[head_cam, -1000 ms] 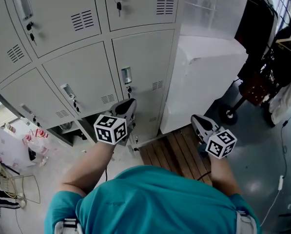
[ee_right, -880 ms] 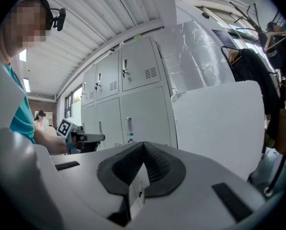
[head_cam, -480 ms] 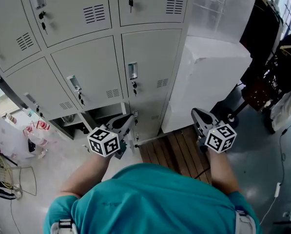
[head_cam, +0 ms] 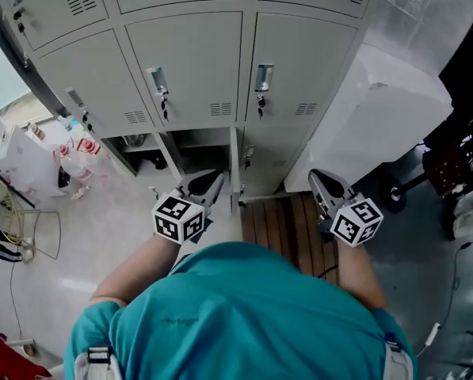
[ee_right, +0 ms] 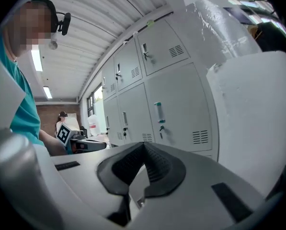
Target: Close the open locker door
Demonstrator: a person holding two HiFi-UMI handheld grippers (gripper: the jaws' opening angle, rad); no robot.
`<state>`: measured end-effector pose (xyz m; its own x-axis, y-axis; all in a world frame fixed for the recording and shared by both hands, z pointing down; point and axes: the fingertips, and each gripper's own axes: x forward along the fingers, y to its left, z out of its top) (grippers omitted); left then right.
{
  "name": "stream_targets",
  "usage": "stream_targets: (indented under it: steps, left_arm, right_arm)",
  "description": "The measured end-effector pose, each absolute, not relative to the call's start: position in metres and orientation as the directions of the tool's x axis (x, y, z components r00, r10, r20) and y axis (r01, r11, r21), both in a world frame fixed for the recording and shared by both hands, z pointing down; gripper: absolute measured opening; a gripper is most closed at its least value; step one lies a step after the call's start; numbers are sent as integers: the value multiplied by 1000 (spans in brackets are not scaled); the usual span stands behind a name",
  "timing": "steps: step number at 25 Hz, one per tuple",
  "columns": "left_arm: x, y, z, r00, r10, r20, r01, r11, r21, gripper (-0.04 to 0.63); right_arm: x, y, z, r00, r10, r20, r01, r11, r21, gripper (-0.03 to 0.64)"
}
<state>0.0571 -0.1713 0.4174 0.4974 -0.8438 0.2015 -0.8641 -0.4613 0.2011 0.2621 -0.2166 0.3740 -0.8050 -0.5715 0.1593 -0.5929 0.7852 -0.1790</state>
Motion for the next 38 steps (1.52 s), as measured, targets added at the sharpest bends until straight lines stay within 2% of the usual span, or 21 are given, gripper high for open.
stream_targets:
  steps: [8,17,20,23,26,31,38]
  left_arm:
    - [-39,-123,500,366,-851,376,-931,-333,151,5]
    - [-115,-92,558,465,-756,461,-880,-452,147,19]
    - [-113,-96,563,494,-734,466,-853,-513,96,38]
    - [-95,-113,567,507,-727,463,-831,-554,41,88]
    - [-73,-132,571,488,-723,489,-799,-595,-81,119]
    - [-54,-157,587,347,-748,566,-747,-585,-317,121]
    - [-59,-166,594,216,-787,578,-770,-501,-395,101]
  right_arm:
    - [118,-176,440,-890,-402,214,-442,876,-193,-2]
    - [0,-128,510,-839,-446,311,-517,832,-201,-2]
    - [-8,-113,527,-809,-474,347,-562,798,-219,-2]
    - [-2,-100,536,-799,-467,379,-570,790,-228,-2]
    - [12,-98,544,-800,-458,388,-569,783,-250,-2]
    - [39,-104,553,-826,-414,383,-524,814,-251,-2]
    - [50,-111,559,-873,-326,363,-436,855,-281,-2]
